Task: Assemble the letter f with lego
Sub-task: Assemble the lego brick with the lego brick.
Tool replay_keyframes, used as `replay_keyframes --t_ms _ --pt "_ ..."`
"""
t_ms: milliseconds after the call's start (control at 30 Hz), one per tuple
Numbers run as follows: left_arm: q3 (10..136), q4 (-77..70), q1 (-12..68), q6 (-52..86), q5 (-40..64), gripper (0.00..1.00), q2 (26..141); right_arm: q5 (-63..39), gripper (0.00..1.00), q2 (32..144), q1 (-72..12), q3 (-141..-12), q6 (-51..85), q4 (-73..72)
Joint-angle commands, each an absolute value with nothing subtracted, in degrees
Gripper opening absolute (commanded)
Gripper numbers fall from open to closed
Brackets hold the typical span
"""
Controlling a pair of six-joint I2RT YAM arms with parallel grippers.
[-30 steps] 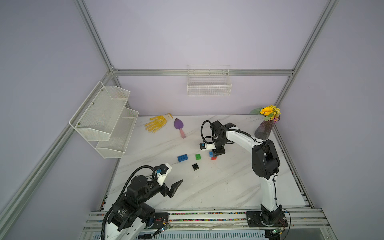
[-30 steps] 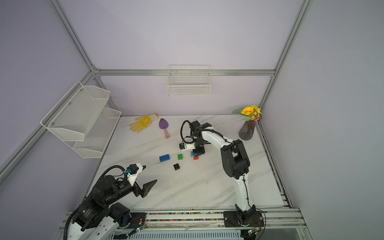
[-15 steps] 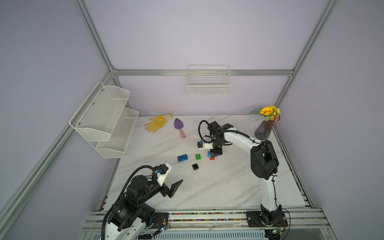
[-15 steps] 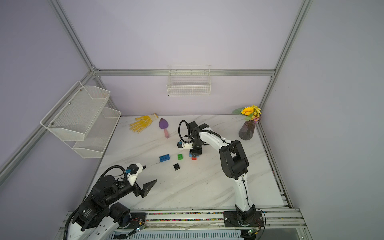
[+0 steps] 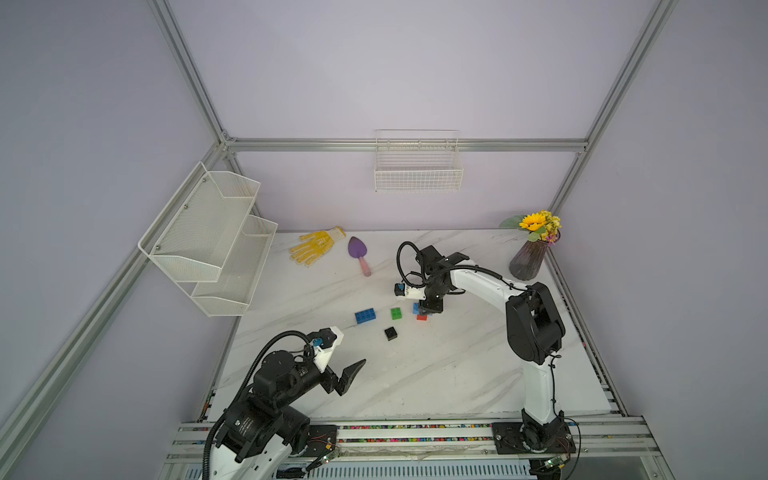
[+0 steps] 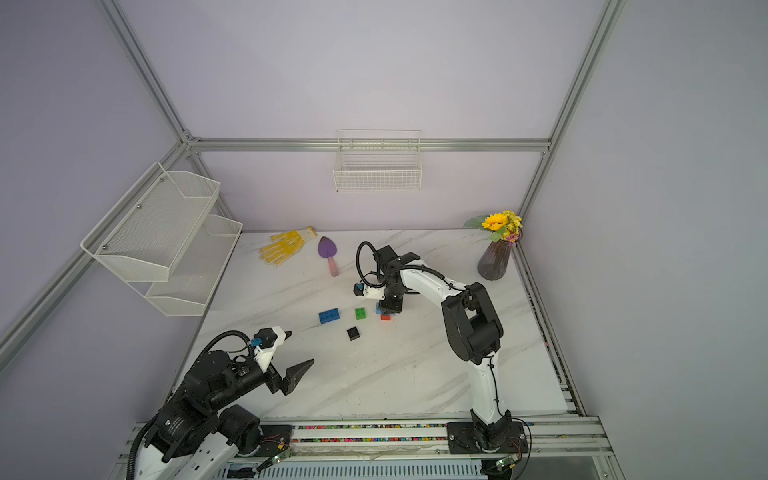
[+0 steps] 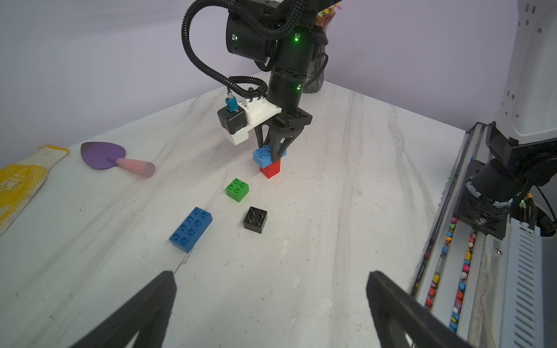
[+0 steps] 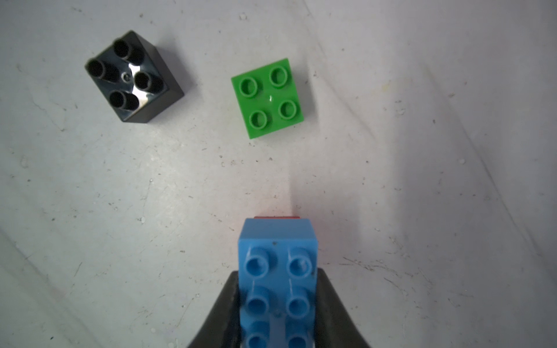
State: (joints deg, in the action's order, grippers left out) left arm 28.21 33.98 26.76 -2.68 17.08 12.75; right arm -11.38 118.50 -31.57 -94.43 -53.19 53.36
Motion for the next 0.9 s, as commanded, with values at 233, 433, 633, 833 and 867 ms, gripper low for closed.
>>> replay_keyframes --t_ms 233,433,633,833,867 --pt "28.29 32.56 26.72 -4.06 17.05 1.0 12.21 -11.76 0.21 123.02 -32.39 -95.88 -52.21 56.95" --pt "28.29 32.56 26.72 -4.04 17.05 1.0 12.22 -12.83 0.38 121.26 -32.08 -97.11 -51.88 57.72" --pt "28.26 32.61 26.72 -4.05 17.15 1.0 12.26 -14.06 0.49 119.93 -32.0 -98.74 -51.31 58.71" --pt "28.36 32.61 26.75 -4.15 17.4 1.0 12.4 -13.27 0.53 117.97 -31.99 -99.36 -51.15 57.97" --pt "28.37 32.61 26.72 -4.15 17.41 1.0 12.48 -13.39 0.53 117.35 -31.99 -99.48 -51.16 57.49"
